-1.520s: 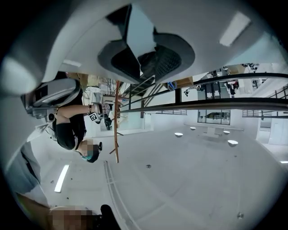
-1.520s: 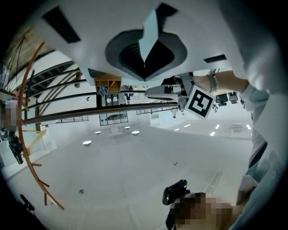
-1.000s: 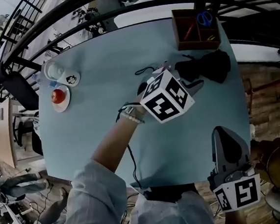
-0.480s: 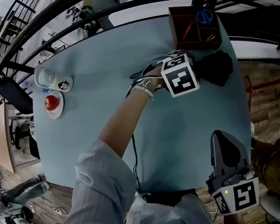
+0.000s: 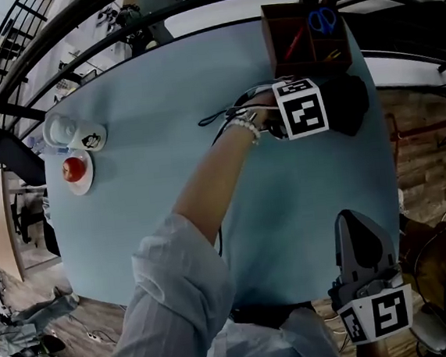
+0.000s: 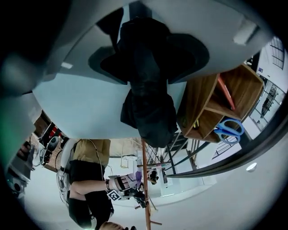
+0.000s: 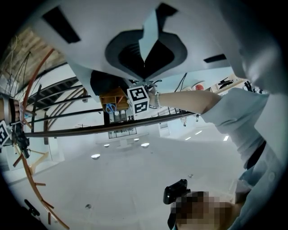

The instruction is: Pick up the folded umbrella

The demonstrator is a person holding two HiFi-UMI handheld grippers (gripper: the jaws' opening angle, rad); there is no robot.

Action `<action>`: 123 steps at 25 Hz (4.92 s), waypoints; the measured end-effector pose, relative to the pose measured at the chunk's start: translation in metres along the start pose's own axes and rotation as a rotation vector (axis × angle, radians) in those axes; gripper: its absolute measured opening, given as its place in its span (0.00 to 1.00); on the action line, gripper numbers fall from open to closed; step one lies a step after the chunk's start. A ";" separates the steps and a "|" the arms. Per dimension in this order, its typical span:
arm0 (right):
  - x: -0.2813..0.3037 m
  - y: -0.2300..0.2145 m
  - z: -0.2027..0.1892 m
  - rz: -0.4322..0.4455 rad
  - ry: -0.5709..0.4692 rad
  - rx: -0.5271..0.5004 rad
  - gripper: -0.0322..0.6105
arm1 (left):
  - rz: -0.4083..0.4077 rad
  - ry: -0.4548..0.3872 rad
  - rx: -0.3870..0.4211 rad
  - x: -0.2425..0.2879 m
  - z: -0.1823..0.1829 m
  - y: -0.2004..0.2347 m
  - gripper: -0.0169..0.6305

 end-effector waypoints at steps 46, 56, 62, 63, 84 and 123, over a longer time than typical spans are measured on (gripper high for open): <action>-0.119 0.029 0.016 0.088 -0.146 -0.132 0.05 | 0.371 -0.394 -0.420 -0.150 -0.017 -0.152 0.40; -0.159 0.031 0.034 0.124 -0.214 -0.178 0.05 | 0.450 -0.720 -0.609 -0.224 -0.011 -0.223 0.40; -0.175 0.034 0.044 0.133 -0.259 -0.199 0.05 | 0.481 -0.881 -0.641 -0.267 -0.009 -0.263 0.40; -0.177 0.035 0.046 0.135 -0.267 -0.202 0.05 | 0.488 -0.900 -0.639 -0.274 -0.009 -0.269 0.40; -0.185 0.053 0.068 0.238 -0.370 -0.261 0.05 | 0.693 -1.074 -0.728 -0.345 -0.027 -0.378 0.40; -0.143 0.098 0.069 0.544 -0.337 -0.318 0.05 | 0.936 -1.115 -0.917 -0.363 -0.064 -0.467 0.40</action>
Point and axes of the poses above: the fingertips, and each gripper's own axes: x forward along the fingers, y to its left, z out of its top, the point moved 10 cm from there along -x, backward along the fingers
